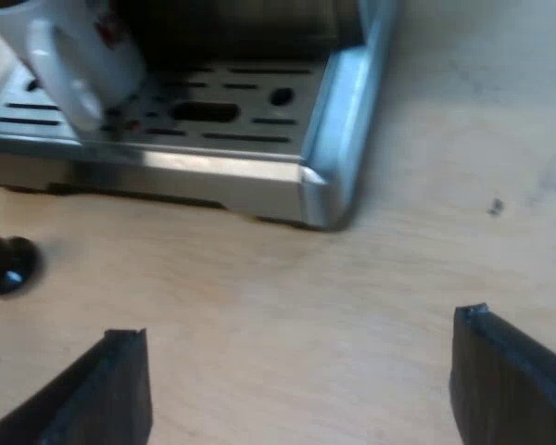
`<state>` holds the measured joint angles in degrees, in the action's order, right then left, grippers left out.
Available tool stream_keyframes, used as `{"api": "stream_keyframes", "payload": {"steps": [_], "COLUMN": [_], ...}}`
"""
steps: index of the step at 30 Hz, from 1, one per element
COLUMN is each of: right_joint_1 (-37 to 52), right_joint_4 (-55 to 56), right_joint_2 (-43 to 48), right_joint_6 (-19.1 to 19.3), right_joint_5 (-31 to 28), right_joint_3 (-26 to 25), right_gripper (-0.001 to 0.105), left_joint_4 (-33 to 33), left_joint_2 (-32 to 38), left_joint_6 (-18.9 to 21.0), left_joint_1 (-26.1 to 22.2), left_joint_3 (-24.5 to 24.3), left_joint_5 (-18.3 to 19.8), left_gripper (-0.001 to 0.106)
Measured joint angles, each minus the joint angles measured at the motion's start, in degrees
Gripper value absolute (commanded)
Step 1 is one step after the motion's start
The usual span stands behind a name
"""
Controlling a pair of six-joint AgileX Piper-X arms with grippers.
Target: Remove mug from coffee machine
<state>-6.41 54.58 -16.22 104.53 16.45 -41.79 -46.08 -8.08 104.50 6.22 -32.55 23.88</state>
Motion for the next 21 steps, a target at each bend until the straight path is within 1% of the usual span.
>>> {"api": "stream_keyframes", "payload": {"steps": [4,6,7,11,12,14,16,21], "right_joint_1": [-1.4,-2.5,-3.4,-7.2,-7.7,-10.8,-15.0,-17.9], "right_joint_4": [-3.3,-4.2,-5.0,-6.7,-7.0,-8.3,-10.5,-12.1], "right_joint_2": [-4.2,-5.4,-6.4,-9.3,-9.7,-11.3,-13.8,-15.8], "right_joint_6": [0.0,0.0,0.0,0.2,0.3,1.1,1.3,1.3], "right_joint_5": [4.1,4.6,4.9,4.9,4.9,4.9,4.6,2.8], "right_joint_3": [-1.9,-2.3,-2.7,-3.6,-3.6,-3.6,-3.6,-3.6], "right_gripper": [0.069,0.069,0.069,0.069,0.069,0.069,0.069,0.069], "left_joint_4": [3.9,4.4,5.3,6.4,7.5,8.2,11.3,13.0], "left_joint_2": [-3.0,-3.6,-4.6,-5.8,-7.6,-8.7,-11.9,-15.8], "left_joint_6": [0.1,0.1,0.1,0.1,0.1,0.1,-0.9,-3.2], "left_joint_1": [4.6,5.4,6.6,7.5,8.6,8.6,8.6,8.6], "left_joint_3": [-0.1,-0.1,-0.1,-0.1,-0.1,-0.1,-0.3,-0.3], "left_joint_5": [0.5,0.4,0.6,0.6,0.7,0.8,0.9,0.9], "left_gripper": [0.087,0.087,0.087,0.087,0.087,0.087,0.087,0.087]}}
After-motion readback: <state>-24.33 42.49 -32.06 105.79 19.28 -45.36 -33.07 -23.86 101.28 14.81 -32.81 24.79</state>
